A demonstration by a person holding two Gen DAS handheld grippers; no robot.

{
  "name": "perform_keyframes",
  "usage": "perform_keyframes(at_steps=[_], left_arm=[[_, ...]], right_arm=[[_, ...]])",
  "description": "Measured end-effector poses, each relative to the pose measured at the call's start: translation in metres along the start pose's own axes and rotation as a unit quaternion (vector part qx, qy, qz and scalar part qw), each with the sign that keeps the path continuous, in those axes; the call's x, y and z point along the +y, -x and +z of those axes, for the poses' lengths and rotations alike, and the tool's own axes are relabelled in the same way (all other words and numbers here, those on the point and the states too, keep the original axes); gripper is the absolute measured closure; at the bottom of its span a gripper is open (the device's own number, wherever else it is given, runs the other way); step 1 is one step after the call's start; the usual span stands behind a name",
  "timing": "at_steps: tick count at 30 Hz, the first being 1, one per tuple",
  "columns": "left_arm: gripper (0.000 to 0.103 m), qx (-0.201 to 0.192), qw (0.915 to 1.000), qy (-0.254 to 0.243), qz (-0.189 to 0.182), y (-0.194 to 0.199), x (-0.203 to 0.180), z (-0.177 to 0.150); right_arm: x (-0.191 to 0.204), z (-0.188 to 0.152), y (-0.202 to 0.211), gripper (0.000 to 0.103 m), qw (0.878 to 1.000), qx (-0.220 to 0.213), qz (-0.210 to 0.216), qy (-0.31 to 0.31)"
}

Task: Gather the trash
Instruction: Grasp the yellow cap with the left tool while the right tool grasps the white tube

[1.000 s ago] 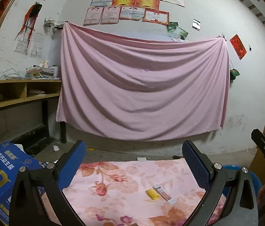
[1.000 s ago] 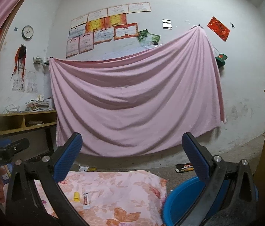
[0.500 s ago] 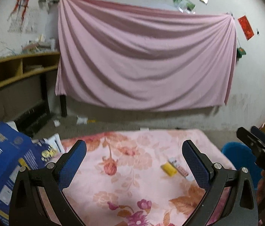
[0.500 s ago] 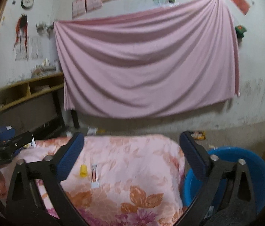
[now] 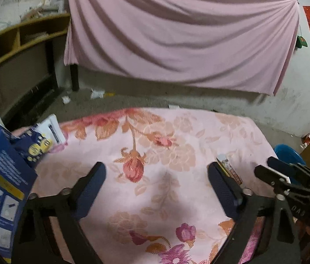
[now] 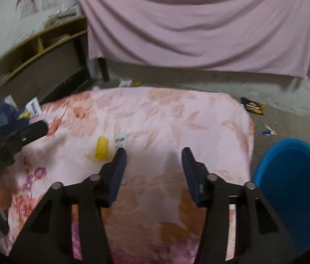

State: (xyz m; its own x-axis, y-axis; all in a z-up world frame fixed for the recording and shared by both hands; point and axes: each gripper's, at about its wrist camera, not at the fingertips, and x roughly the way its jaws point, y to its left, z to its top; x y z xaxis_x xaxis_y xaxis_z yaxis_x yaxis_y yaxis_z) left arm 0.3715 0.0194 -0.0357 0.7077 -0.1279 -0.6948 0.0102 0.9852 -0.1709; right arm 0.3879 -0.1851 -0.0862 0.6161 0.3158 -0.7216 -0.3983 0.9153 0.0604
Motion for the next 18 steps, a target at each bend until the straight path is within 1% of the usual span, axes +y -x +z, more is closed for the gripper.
perform_keyframes(at_steps=[1, 3, 4, 6, 8, 13, 14, 15, 16, 18], left_arm=[[0.026, 0.006, 1.0, 0.0, -0.004, -0.002, 0.001, 0.001], [0.033, 0.02, 0.9997, -0.001, -0.016, -0.007, 0.001, 0.001], [0.037, 0.028, 0.9994, -0.003, -0.022, -0.011, 0.0, 0.001], [0.039, 0.039, 0.9987, -0.005, -0.032, -0.014, 0.0, 0.002], [0.04, 0.049, 0.9979, -0.005, -0.041, -0.019, -0.001, 0.001], [0.047, 0.062, 0.9963, -0.009, -0.058, -0.024, -0.007, 0.003], [0.048, 0.065, 0.9959, -0.011, -0.063, -0.026, -0.01, 0.003], [0.051, 0.068, 0.9952, -0.014, -0.068, -0.027, -0.013, 0.002], [0.053, 0.071, 0.9947, -0.017, -0.072, -0.027, -0.017, 0.003], [0.054, 0.078, 0.9931, -0.026, -0.083, -0.031, -0.024, 0.003]], right_arm=[[0.005, 0.001, -0.002, 0.034, 1.0, 0.005, 0.003, 0.007], [0.013, 0.001, -0.007, 0.039, 0.999, 0.018, 0.009, 0.025], [0.016, 0.0, -0.01, 0.04, 0.999, 0.026, 0.013, 0.034], [0.02, 0.0, -0.017, 0.042, 0.998, 0.041, 0.018, 0.044], [0.02, 0.001, -0.025, 0.043, 0.997, 0.059, 0.022, 0.042], [0.017, 0.003, -0.03, 0.046, 0.997, 0.068, 0.037, 0.031], [0.017, 0.003, -0.03, 0.048, 0.996, 0.068, 0.038, 0.031], [0.016, 0.003, -0.03, 0.056, 0.997, 0.068, 0.037, 0.031], [0.016, 0.003, -0.03, 0.06, 0.997, 0.068, 0.036, 0.028], [0.013, 0.003, -0.029, 0.061, 0.997, 0.066, 0.039, 0.019]])
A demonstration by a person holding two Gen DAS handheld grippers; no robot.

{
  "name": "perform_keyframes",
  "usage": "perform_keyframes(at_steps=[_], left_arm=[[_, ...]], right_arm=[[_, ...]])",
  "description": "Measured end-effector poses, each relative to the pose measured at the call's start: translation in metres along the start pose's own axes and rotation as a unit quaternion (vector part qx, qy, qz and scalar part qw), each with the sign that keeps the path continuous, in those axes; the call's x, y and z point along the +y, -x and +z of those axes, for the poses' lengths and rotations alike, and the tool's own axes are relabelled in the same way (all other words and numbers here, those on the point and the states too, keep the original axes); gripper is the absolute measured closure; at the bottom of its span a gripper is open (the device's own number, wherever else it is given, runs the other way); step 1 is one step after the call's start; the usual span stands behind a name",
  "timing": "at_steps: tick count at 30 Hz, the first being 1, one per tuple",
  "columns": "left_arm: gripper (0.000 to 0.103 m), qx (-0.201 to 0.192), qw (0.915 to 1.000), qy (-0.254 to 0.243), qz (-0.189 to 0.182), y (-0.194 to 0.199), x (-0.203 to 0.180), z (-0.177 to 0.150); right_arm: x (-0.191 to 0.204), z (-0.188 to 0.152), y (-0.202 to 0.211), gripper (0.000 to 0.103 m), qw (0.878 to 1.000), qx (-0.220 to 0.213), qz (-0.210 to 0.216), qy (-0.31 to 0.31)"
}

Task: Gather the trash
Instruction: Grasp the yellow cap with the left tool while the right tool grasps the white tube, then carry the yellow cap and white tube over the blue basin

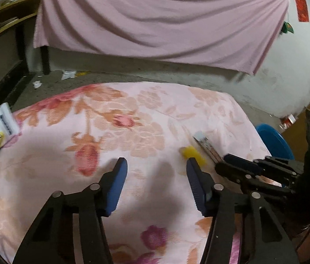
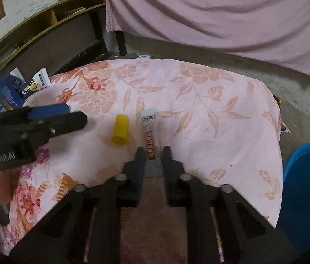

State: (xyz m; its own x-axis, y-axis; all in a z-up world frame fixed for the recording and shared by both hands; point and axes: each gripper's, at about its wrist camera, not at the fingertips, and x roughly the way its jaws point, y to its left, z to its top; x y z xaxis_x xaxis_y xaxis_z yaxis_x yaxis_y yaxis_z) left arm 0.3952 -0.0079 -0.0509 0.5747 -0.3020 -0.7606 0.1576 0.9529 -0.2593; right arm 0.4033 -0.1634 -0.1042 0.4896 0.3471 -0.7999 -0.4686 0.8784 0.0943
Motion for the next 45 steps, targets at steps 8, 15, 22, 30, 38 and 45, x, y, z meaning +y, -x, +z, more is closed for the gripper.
perform_keyframes(at_steps=[8, 15, 22, 30, 38, 45], left_arm=[[0.055, 0.02, 0.9988, -0.022, -0.038, -0.016, -0.02, 0.003], [0.068, 0.033, 0.9989, -0.02, -0.027, -0.026, -0.029, 0.007], [0.085, 0.043, 0.999, -0.01, -0.001, -0.037, -0.037, 0.013], [0.088, 0.013, 0.9998, -0.012, -0.002, -0.028, -0.045, 0.007], [0.088, -0.109, 0.9928, -0.041, -0.027, 0.023, -0.077, 0.007], [0.088, -0.189, 0.9775, -0.082, -0.045, 0.059, -0.119, 0.011]], right_arm=[[-0.022, -0.004, 0.014, 0.061, 0.998, -0.027, -0.018, -0.05], [-0.032, -0.008, 0.028, 0.061, 0.996, -0.051, -0.023, -0.071], [-0.055, -0.016, 0.05, 0.061, 0.987, -0.105, 0.01, -0.124], [-0.067, -0.026, 0.084, 0.061, 0.971, -0.191, 0.017, -0.141], [-0.071, -0.043, 0.123, 0.061, 0.95, -0.282, -0.05, -0.123], [-0.088, -0.066, 0.162, 0.061, 0.917, -0.361, -0.091, -0.142]])
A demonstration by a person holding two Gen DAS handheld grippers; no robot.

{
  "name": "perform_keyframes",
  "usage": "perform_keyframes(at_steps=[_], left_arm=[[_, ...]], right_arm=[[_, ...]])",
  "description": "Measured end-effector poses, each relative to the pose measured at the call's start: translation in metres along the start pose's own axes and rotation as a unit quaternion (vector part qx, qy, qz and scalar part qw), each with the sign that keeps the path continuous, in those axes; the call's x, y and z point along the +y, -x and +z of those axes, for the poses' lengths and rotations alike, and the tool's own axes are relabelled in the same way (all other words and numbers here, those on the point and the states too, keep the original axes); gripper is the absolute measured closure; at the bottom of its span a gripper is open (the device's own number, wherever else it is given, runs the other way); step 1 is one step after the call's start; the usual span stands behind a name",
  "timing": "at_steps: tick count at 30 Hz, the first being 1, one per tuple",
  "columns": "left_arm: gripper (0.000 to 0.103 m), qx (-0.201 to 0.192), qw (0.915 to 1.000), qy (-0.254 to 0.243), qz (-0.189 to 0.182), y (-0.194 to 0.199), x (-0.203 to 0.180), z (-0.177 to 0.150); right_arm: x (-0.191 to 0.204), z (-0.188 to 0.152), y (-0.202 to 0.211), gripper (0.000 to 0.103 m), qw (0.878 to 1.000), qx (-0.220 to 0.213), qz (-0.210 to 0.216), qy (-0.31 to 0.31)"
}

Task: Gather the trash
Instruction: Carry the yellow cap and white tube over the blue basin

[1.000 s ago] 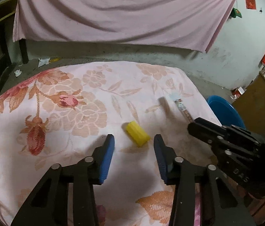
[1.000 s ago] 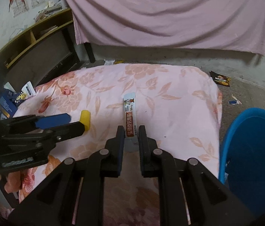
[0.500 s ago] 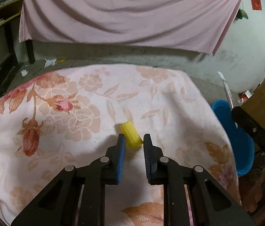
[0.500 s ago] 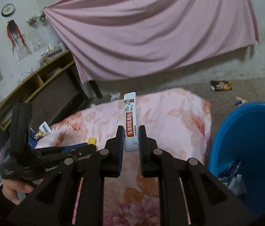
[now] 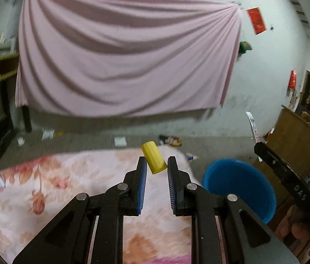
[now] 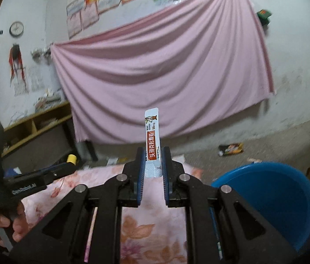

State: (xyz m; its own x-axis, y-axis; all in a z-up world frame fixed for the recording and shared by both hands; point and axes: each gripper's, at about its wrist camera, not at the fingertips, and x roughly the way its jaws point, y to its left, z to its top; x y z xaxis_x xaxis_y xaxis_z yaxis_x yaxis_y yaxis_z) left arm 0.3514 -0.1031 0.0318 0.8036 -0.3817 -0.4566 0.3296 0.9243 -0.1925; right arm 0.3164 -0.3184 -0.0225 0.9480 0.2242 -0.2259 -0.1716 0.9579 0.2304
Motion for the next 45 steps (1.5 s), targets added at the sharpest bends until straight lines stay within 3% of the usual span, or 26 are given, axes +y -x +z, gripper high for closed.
perform_keyframes(at_steps=[6, 21, 31, 45], left_arm=[[0.088, -0.033, 0.9985, -0.034, -0.026, 0.009, -0.041, 0.014], [0.088, -0.036, 0.992, -0.084, -0.087, -0.018, -0.131, 0.012], [0.088, -0.002, 0.9879, -0.108, -0.111, -0.04, -0.178, 0.002], [0.088, 0.041, 0.9877, -0.09, -0.121, -0.061, -0.19, -0.005]], right_arm=[[-0.022, 0.007, 0.022, 0.061, 0.999, -0.034, -0.025, -0.015], [-0.077, 0.009, 0.065, 0.061, 0.994, -0.052, -0.088, -0.04], [-0.108, 0.001, 0.076, 0.061, 0.989, -0.022, -0.126, -0.073], [-0.13, -0.01, 0.076, 0.06, 0.983, 0.012, -0.139, -0.121]])
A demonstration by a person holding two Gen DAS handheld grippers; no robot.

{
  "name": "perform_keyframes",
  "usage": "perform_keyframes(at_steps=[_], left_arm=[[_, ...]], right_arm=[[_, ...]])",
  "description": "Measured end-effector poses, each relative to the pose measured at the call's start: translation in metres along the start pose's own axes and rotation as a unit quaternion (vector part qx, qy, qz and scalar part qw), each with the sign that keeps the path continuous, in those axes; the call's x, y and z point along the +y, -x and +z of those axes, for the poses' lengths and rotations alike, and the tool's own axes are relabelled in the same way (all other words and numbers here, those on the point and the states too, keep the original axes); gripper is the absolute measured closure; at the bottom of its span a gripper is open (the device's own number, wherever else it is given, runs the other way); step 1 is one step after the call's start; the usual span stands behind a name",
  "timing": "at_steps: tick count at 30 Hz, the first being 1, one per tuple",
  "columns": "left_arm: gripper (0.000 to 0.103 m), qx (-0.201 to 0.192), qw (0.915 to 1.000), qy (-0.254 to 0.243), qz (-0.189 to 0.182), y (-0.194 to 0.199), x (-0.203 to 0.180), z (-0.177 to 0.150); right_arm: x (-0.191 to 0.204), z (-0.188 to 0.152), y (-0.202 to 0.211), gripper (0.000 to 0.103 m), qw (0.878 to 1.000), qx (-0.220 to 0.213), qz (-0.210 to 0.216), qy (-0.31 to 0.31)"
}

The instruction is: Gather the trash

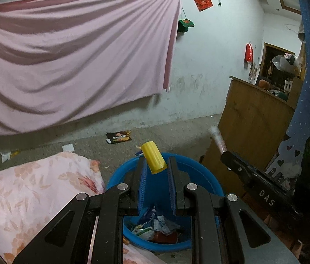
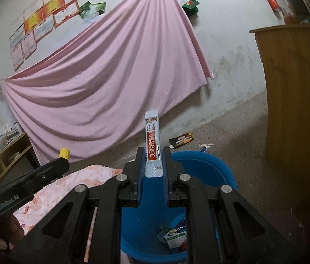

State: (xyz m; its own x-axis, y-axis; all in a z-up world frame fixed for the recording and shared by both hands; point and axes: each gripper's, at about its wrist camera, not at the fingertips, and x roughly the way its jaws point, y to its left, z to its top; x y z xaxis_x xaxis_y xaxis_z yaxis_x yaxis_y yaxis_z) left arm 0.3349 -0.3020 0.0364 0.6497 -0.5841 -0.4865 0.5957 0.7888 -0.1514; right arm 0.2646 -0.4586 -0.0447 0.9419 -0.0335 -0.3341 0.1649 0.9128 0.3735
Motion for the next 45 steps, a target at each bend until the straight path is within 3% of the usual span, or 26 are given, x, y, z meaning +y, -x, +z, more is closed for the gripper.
perform_keyframes(at_steps=[17, 41, 43, 45], left_arm=[[0.086, 0.017, 0.9998, 0.014, 0.001, 0.0, 0.008, -0.002], [0.086, 0.014, 0.9989, 0.01, 0.043, 0.041, 0.023, -0.007], [0.084, 0.013, 0.9986, 0.01, 0.05, 0.05, 0.024, -0.009], [0.073, 0.006, 0.9984, 0.013, 0.055, 0.061, 0.026, -0.011]], right_arm=[[0.001, 0.0, -0.001, 0.058, 1.0, 0.008, -0.009, -0.007], [0.012, -0.001, 0.015, 0.056, 1.0, -0.007, 0.004, 0.009], [0.014, -0.003, 0.02, 0.056, 1.0, -0.009, 0.008, 0.007], [0.016, -0.005, 0.025, 0.054, 1.0, -0.01, 0.009, 0.006]])
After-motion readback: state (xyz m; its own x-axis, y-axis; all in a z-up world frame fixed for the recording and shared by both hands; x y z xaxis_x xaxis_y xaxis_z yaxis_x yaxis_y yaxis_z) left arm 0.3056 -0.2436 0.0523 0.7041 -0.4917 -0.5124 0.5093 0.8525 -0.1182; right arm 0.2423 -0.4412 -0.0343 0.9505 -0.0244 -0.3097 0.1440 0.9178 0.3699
